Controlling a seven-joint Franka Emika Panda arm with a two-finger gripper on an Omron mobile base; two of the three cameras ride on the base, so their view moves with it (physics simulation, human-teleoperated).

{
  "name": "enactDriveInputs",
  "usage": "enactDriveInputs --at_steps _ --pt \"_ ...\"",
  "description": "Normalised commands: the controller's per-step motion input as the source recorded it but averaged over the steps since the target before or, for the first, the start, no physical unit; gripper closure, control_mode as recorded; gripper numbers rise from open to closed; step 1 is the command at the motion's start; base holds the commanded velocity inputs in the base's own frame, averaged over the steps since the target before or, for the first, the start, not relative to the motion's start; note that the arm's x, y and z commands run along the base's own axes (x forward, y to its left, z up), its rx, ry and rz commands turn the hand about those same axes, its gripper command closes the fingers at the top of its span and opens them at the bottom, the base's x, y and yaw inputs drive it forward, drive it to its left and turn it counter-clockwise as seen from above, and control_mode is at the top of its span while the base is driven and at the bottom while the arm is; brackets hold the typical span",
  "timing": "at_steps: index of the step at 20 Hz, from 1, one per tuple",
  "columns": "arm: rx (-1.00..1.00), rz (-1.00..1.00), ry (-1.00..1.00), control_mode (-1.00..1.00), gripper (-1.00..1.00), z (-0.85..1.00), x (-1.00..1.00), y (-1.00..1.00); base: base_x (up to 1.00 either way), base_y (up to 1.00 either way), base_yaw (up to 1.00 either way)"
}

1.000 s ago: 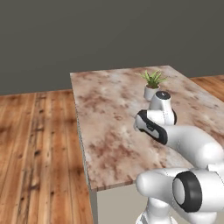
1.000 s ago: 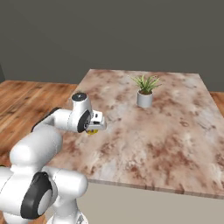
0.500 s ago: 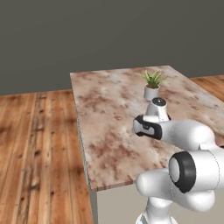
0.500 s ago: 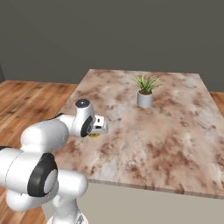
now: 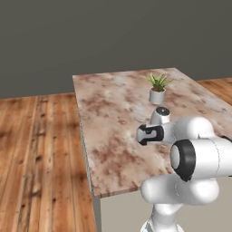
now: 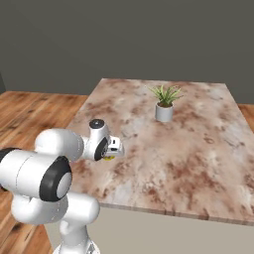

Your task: Clear the mugs and bowl far away from the sink.

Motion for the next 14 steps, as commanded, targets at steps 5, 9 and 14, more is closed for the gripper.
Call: enactDriveInputs --at_steps 5,9,14 --pt "0.00 0.00 0.00 -1.00 1.00 -0.32 0.12 0.00 0.00 0.00 0.00" --pt "0.00 0.00 0.00 -1.00 -1.00 -0.28 0.12 0.00 0.00 0.00 0.00" --pt "0.00 0.00 0.03 -1.00 -1.00 -0.03 0.04 0.00 0.00 0.00 0.00"
